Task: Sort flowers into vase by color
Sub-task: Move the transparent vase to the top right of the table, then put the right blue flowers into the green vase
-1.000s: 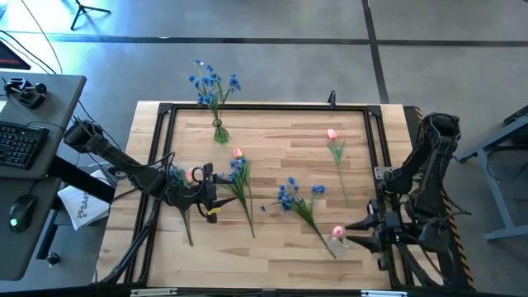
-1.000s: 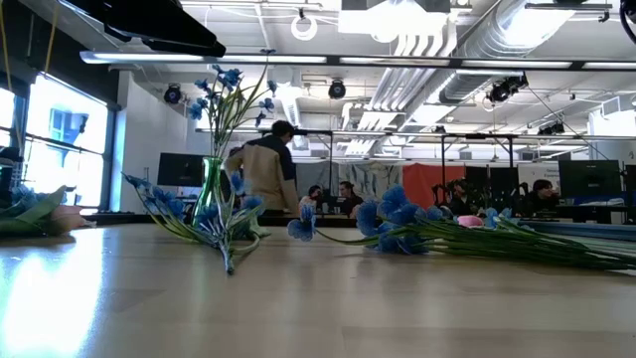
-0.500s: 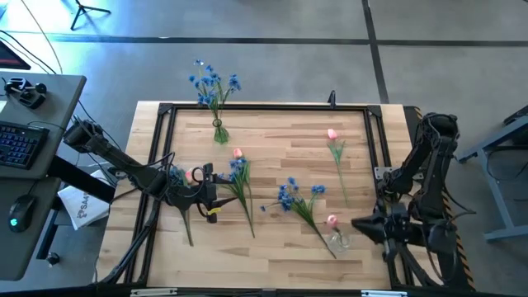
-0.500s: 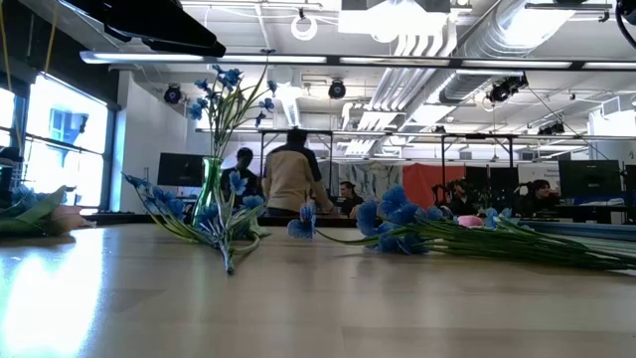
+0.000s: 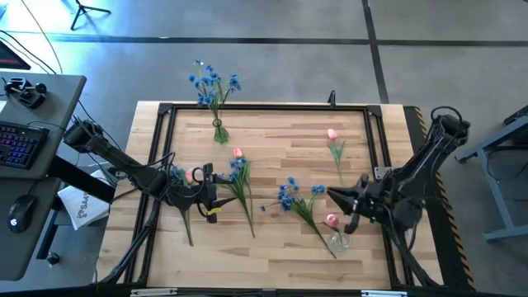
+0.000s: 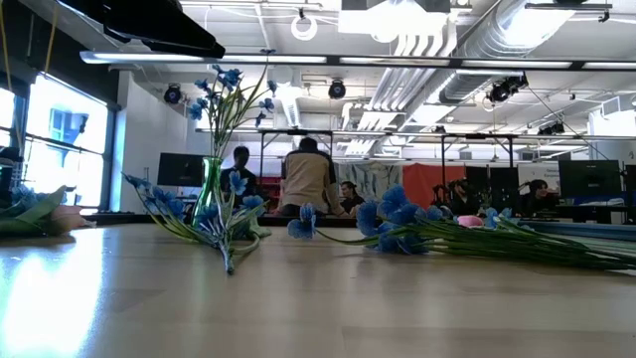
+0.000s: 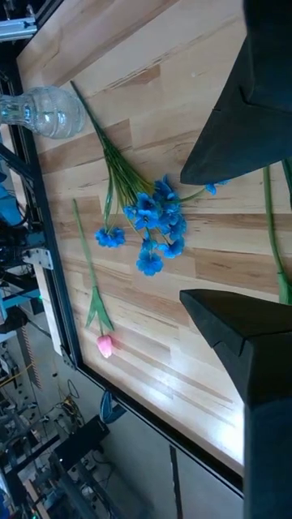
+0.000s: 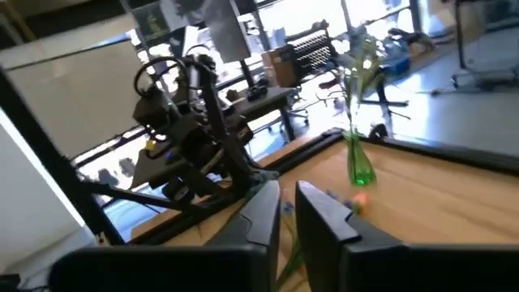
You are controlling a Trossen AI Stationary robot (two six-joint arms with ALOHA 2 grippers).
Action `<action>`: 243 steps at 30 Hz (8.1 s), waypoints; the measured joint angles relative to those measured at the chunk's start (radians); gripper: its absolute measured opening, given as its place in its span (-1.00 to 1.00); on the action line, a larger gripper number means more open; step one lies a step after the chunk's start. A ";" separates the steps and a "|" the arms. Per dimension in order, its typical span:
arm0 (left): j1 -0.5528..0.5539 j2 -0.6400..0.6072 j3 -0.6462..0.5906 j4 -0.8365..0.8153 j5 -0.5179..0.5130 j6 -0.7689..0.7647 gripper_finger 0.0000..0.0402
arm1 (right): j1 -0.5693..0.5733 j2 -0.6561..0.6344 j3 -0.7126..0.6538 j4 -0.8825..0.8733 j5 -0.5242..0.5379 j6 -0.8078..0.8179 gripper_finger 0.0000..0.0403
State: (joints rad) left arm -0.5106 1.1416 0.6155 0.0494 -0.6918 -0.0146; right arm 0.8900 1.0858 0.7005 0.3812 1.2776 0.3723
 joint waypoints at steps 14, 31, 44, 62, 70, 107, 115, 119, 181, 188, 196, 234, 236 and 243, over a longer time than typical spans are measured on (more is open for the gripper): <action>0.000 0.000 0.000 -0.035 0.000 -0.027 0.05 | -0.074 0.040 0.550 -1.371 -0.509 0.857 -0.17; 0.000 0.000 0.000 -0.092 0.000 -0.036 0.05 | 0.189 0.396 0.627 -1.635 -1.119 1.636 -0.14; 0.000 0.000 0.000 -0.104 0.000 -0.035 0.05 | 0.278 0.742 0.626 -1.516 -0.847 1.653 0.43; 0.000 0.000 0.000 -0.074 0.000 -0.034 0.05 | 0.276 0.805 0.714 -1.750 -0.690 1.678 0.37; 0.000 0.000 0.000 -0.074 0.000 -0.034 0.05 | 0.223 0.805 0.647 -1.688 -0.615 1.598 0.37; 0.013 0.000 0.002 -0.028 0.000 0.033 0.05 | -0.383 0.575 0.596 -1.755 -0.264 1.069 -0.06; 0.013 0.000 0.002 -0.059 0.000 -0.010 0.05 | -0.738 0.303 0.196 -0.846 -0.478 0.257 -0.07; 0.013 0.000 0.002 -0.061 0.000 -0.011 0.05 | -0.933 0.264 0.073 -0.521 -0.615 0.122 -0.07; 0.014 0.000 0.001 -0.078 -0.005 -0.045 0.05 | -0.444 0.187 0.045 -0.880 -1.049 0.823 0.33; 0.040 0.000 0.001 -0.077 -0.004 -0.044 0.05 | -0.264 0.499 0.116 -0.745 -1.115 1.012 0.33; 0.091 0.000 0.001 -0.075 0.000 -0.043 0.05 | -0.272 0.783 0.431 -1.052 -1.131 0.906 0.26; 0.089 0.011 0.000 0.004 0.080 0.056 0.05 | -0.378 0.653 -0.069 0.987 -0.768 -0.502 -0.99; 0.092 0.028 0.000 0.061 0.130 0.085 0.05 | -0.415 0.653 -0.043 0.999 -0.851 -0.554 -0.99; 0.091 0.197 0.000 0.470 0.349 0.264 0.05 | -0.487 0.653 0.062 0.878 -0.997 -0.567 -0.99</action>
State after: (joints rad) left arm -0.4194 1.3387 0.6159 0.5190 -0.3430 0.2498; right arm 0.4033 1.7386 0.7623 1.2596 0.2801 -0.1943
